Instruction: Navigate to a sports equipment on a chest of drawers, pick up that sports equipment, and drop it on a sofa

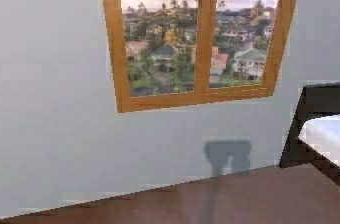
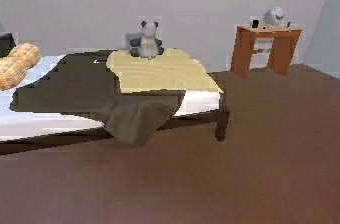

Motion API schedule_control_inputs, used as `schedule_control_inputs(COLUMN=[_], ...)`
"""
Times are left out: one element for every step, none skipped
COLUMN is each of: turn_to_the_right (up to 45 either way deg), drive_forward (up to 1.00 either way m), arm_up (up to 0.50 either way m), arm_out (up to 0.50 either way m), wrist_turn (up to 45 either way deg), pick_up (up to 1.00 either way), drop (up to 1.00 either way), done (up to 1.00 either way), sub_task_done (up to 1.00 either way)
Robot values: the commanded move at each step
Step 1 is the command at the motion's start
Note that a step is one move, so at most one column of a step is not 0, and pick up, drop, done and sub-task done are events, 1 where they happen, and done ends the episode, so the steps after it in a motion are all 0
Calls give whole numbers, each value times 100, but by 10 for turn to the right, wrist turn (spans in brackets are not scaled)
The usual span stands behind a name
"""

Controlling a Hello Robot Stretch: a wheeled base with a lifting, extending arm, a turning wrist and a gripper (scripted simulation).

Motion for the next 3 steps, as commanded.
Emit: schedule_control_inputs(turn_to_the_right=[-450, -240, 0], drive_forward=[0, 0, 100], arm_up=[0, 0, 0], arm_out=[0, 0, 0], wrist_turn=[0, 0, 0], pick_up=[0, 0, 0], drop=[0, 0, 0], done=[0, 0, 0], sub_task_done=[0, 0, 0])
